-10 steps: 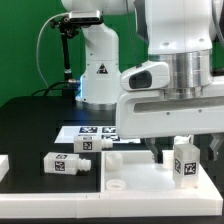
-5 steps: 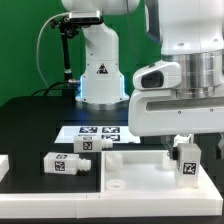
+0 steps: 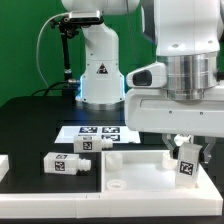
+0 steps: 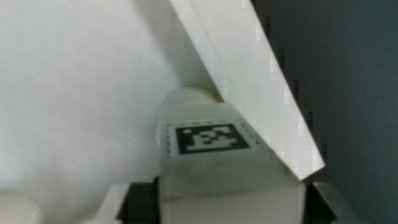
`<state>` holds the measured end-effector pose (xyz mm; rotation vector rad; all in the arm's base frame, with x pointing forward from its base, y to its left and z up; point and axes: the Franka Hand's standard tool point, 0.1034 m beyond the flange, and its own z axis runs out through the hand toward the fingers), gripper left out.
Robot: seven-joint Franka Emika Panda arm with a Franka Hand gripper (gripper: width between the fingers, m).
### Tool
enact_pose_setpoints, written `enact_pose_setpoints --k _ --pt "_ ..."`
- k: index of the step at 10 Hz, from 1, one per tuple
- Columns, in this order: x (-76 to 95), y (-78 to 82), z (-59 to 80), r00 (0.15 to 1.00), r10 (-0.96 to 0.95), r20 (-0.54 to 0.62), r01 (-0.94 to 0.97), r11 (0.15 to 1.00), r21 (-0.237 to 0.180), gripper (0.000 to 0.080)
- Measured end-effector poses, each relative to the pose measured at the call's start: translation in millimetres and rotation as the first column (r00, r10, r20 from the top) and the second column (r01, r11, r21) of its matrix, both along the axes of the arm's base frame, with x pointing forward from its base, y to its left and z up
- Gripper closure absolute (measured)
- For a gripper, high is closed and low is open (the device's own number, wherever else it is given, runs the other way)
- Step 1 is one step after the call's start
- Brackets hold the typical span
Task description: Assemble one leg
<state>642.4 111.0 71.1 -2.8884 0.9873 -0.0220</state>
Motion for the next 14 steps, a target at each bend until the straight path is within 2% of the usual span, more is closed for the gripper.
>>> enact_pose_setpoints --k 1,3,4,5,6,8,10,12,14 --pt "-2.2 -0.5 -0.7 0.989 -0.147 -0.014 0.147 0.989 0.004 0.0505" --pt "-5.3 -0.6 -0.4 0.898 -0.434 -0.069 0.436 0.9 0.015 0.0509" --pt "-4.7 -1.7 -0.7 0.793 -0.599 -0.106 0.606 0.795 0.042 0.0509" --pt "-3.3 -3.5 -0.9 0.723 -0.677 -0.136 0.687 0.725 0.05 0.0509" --pt "0.6 -4.4 -1.2 0.6 -0.78 -0.178 0.799 0.597 0.072 0.0509" --pt "1.2 -4.9 -0.6 0.468 -0.858 -0.213 0.883 0.466 0.063 0.0509" --pt "2.0 -5.8 -0.4 0.405 -0.886 -0.226 0.913 0.405 0.046 0.0509" --pt "2.3 -3.3 0.2 0.297 -0.926 -0.232 0.954 0.3 0.026 0.0509" --pt "2.2 -3.5 0.1 0.3 -0.926 -0.231 0.953 0.302 0.026 0.0509"
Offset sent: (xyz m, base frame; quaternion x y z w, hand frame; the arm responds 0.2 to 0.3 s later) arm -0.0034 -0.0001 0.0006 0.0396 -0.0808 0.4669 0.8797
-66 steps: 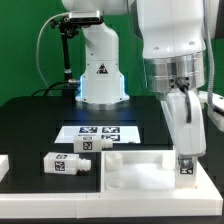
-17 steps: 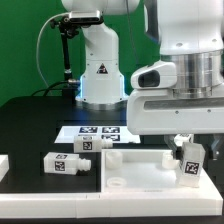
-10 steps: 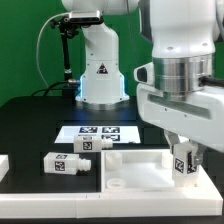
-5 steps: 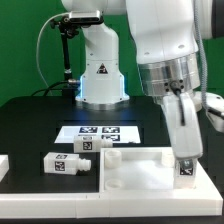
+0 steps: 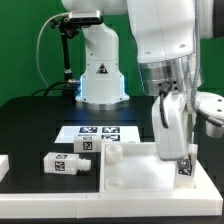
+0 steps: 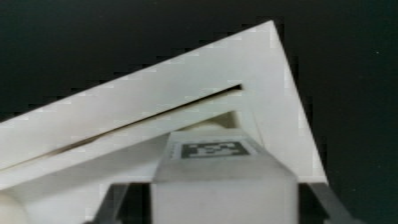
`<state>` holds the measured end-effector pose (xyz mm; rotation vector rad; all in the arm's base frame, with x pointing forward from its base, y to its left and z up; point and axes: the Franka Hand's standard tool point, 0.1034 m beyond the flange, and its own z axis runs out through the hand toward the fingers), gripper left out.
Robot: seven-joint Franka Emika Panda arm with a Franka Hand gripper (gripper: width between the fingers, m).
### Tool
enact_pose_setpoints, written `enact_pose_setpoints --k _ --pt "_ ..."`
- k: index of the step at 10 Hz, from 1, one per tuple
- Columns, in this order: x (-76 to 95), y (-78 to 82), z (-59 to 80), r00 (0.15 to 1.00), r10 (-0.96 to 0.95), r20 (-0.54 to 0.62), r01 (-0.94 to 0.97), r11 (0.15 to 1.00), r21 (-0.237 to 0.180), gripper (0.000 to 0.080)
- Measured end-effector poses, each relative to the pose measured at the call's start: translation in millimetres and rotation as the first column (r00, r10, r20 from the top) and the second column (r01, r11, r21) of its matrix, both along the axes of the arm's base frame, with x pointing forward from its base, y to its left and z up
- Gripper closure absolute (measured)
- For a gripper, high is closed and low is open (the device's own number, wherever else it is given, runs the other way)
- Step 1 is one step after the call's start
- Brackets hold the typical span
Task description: Assemble one leg
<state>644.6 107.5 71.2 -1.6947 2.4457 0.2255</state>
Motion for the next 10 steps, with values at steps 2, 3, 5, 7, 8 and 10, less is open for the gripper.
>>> enact_pose_setpoints --k 2,3,5,7,8,10 --pt "-0.1 0.1 -0.9 1.0 0.0 0.0 0.0 1.0 -0.001 0.0327" --pt "1.3 7.4 5.5 1.0 0.006 0.01 -0.006 1.0 0.0 0.0212" --pt "10.0 12.0 39.2 0.997 0.047 0.053 -0.048 0.999 0.017 0.0162" --pt "18.2 4.6 63.8 0.995 0.044 0.085 -0.046 0.999 0.024 0.0153" --pt "18.4 4.5 61.3 0.995 0.043 0.088 -0.045 0.999 0.02 0.0153" --pt "18.4 4.6 60.9 0.995 0.044 0.088 -0.045 0.999 0.019 0.0151"
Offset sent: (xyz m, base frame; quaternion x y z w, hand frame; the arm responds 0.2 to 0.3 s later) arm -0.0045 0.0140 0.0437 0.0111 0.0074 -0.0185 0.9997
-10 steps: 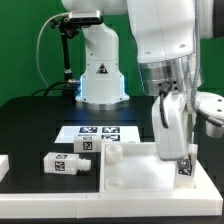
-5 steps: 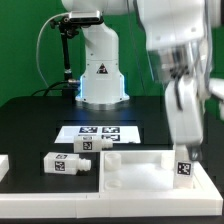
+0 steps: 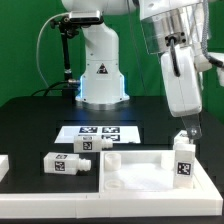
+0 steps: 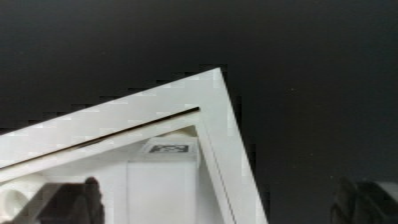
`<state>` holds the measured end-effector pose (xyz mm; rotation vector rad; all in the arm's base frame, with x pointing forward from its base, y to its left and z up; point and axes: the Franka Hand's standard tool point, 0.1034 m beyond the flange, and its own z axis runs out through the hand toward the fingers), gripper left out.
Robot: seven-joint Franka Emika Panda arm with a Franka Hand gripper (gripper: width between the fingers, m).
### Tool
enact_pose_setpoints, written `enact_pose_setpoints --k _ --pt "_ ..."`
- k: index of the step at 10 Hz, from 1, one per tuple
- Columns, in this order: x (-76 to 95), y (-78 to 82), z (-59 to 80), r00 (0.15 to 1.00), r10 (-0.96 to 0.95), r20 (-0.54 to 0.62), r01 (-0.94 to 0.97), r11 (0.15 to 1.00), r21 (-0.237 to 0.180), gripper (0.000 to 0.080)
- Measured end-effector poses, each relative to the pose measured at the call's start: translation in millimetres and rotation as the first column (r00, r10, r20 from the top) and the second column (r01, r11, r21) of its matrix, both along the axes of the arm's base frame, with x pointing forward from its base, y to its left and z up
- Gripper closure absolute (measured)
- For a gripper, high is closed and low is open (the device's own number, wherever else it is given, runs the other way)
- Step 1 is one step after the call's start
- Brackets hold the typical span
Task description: Assemble one leg
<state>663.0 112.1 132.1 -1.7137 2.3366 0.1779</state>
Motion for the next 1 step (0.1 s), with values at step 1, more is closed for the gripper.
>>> enact_pose_setpoints --k 1 --pt "0.1 0.0 0.0 1.0 0.0 0.0 0.0 1.0 0.0 0.0151"
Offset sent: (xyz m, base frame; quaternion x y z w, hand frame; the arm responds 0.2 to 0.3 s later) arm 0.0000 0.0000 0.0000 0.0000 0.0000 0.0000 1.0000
